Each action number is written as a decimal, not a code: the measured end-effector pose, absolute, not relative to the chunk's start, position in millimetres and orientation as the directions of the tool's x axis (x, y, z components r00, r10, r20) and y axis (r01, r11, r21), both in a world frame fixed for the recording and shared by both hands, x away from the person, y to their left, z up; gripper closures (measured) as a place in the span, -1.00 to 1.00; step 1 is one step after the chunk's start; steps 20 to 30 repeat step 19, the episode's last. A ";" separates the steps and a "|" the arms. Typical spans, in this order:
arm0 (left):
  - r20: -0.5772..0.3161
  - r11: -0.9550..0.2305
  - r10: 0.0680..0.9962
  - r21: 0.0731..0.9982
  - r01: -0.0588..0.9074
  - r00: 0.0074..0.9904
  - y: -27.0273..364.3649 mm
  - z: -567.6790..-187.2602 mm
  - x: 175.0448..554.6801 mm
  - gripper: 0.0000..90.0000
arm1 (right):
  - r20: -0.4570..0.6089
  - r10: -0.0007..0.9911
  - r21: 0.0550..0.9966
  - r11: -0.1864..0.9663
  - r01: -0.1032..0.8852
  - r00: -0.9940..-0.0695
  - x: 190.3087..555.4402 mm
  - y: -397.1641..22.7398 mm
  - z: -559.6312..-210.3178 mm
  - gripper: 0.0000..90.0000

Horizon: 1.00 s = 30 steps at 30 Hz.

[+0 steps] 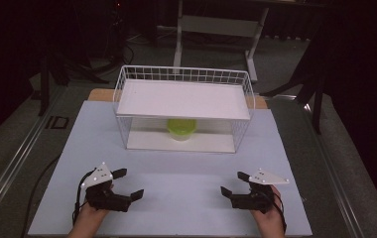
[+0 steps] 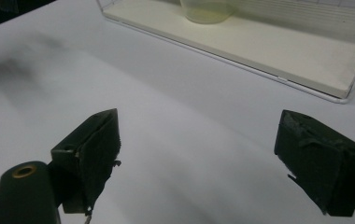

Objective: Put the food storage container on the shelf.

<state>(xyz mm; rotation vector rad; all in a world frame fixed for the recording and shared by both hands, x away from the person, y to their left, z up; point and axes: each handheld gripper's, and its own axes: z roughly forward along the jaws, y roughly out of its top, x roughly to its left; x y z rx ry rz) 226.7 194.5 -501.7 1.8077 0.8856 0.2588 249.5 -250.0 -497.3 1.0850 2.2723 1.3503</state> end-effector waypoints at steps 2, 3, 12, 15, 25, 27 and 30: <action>-0.239 -0.162 0.668 0.877 0.452 0.705 194.1 -504.0 226.3 -0.96 | 0.132 0.725 0.840 0.281 0.465 -0.676 251.1 -250.4 -499.4 -0.68; -0.242 -0.168 0.669 0.872 0.460 0.703 193.7 -505.4 226.5 -0.96 | 0.135 0.727 0.839 0.278 0.468 -0.674 251.6 -250.7 -500.2 -0.68; -0.253 -0.144 0.672 0.878 0.457 0.696 196.7 -505.2 228.2 -0.96 | 0.145 0.723 0.820 0.295 0.491 -0.675 257.4 -252.2 -508.3 -0.67; -0.253 -0.141 0.672 0.879 0.456 0.696 197.4 -504.9 228.4 -0.96 | 0.138 0.726 0.821 0.297 0.487 -0.674 259.7 -252.5 -508.7 -0.67; -0.254 -0.140 0.670 0.879 0.455 0.698 197.6 -505.1 228.5 -0.96 | 0.135 0.725 0.821 0.300 0.486 -0.675 259.9 -252.1 -508.6 -0.67; -0.254 -0.140 0.670 0.879 0.455 0.698 197.6 -505.1 228.5 -0.96 | 0.135 0.725 0.821 0.300 0.486 -0.675 259.9 -252.1 -508.6 -0.67; -0.254 -0.140 0.670 0.879 0.455 0.698 197.6 -505.1 228.5 -0.96 | 0.135 0.725 0.821 0.300 0.486 -0.675 259.9 -252.1 -508.6 -0.67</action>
